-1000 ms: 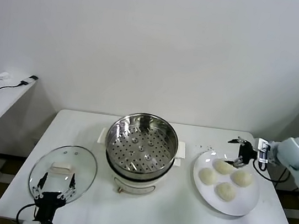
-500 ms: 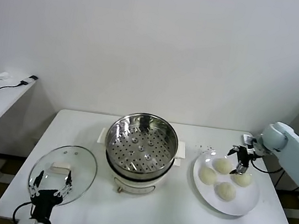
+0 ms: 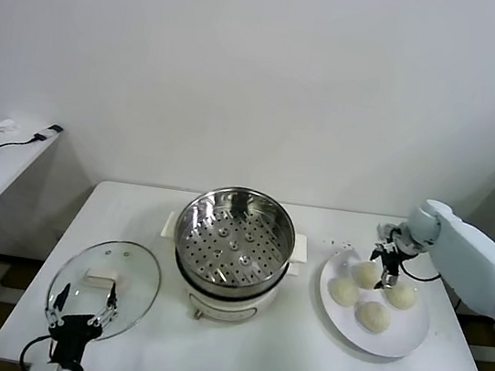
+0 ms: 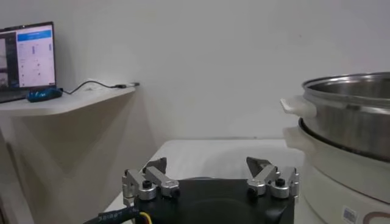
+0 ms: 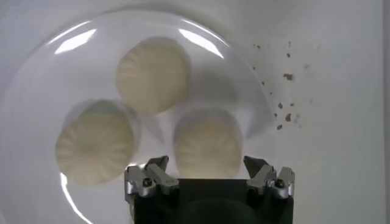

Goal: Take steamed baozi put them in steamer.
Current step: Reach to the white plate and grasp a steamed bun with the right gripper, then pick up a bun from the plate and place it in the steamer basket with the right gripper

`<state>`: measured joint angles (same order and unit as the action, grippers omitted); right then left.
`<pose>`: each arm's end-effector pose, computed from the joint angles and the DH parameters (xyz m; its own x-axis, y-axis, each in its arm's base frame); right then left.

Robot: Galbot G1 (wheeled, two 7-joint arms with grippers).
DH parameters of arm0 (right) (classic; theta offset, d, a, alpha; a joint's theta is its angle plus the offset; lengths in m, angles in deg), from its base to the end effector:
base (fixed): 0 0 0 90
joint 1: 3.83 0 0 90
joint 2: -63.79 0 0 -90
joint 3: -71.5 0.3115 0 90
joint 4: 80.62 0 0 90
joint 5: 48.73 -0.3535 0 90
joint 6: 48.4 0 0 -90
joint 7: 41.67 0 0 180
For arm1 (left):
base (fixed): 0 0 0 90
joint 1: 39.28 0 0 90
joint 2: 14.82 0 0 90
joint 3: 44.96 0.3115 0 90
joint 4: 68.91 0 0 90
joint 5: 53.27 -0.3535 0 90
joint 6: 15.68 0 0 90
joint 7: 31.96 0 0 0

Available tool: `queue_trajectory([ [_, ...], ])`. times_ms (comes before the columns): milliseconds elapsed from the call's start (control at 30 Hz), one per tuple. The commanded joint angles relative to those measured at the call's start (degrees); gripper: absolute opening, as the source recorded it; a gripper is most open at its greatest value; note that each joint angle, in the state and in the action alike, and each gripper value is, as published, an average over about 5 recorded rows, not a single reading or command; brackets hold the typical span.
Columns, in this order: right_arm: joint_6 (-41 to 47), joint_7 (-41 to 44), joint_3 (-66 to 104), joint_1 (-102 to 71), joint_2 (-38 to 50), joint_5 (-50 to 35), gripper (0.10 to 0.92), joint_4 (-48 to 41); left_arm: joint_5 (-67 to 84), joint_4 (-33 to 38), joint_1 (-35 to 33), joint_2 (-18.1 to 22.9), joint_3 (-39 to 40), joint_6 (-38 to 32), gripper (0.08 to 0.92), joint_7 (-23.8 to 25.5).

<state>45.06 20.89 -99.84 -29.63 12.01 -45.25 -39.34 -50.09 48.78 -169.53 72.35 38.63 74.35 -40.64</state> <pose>0.5519 -0.1759 -0.2278 -0.1255 -0.0455 0.9910 -0.9916 0.0380 -0.1238 0.1435 0.0422 -0.3119 -0.9535 -0.2253 0.2003 -0.2118 0.9735 0.0867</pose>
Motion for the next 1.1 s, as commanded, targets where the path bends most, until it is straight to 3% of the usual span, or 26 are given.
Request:
queue_trajectory([
  [33,0.03,-0.81,0.58,-0.35,-2.23,1.49,0.805,-2.96,-0.09,0.05,-0.08,0.08,-0.03,-0.05,0.823,0.03],
  [333,0.00,-0.68,0.79,-0.01,-0.38,-0.04,0.612,1.01,-1.03,0.12,-0.79,0.49,0.20,-0.71,0.823,-0.20],
  [500,-0.73,0.80,-2.40,5.29,3.65,-2.96,0.595,8.79,-1.96,0.23,-1.39,0.69,0.80,-1.29,0.823,-0.42],
  [700,-4.69,3.93,-13.71,25.81,6.33,-10.20,0.594,21.31,-2.85,0.45,-2.00,0.81,2.06,-1.78,0.823,-0.84],
  [900,-6.57,3.91,-24.03,45.33,-1.84,-21.74,0.592,30.78,-3.47,0.84,-2.24,0.70,3.22,-1.78,0.823,-1.14],
  [1100,-14.49,1.63,-29.26,48.39,-12.18,-21.17,0.594,40.87,-4.00,1.39,-2.95,0.33,4.31,-1.90,0.823,-1.53],
])
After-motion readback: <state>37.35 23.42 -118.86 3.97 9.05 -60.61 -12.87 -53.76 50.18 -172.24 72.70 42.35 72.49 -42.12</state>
